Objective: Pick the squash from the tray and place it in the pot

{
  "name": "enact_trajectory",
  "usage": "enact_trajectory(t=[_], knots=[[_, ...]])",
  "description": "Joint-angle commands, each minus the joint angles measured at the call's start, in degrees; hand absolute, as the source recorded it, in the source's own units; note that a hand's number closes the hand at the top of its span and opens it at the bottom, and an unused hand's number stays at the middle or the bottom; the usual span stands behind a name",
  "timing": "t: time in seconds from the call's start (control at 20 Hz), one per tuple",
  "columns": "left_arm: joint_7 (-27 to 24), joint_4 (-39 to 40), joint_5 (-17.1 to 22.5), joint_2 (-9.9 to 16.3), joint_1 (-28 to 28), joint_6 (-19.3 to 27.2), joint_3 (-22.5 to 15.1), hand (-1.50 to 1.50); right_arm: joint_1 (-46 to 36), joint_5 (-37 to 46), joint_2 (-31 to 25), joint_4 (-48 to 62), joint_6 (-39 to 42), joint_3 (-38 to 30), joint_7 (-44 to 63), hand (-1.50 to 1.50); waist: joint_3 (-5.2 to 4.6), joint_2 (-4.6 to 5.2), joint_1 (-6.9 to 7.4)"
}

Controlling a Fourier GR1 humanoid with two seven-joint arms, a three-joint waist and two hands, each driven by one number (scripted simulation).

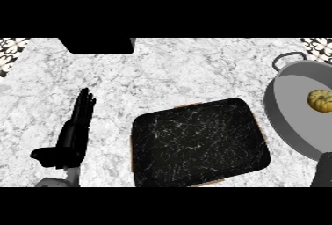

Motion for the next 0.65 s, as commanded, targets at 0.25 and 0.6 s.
enact_trajectory(t=[0.25,0.6], knots=[[0.80,1.49,-0.25,-0.48,-1.42,0.00,1.19,0.00,12.20,1.38,-0.01,-11.16,-1.83,7.90,14.91,-1.50,0.02,0.11,-0.42],[0.15,-0.33,-1.00,-0.63,0.59,0.26,0.49,0.00,17.08,0.86,-0.01,-20.08,0.82,8.15,17.63,-1.50,0.00,0.05,-0.79]])
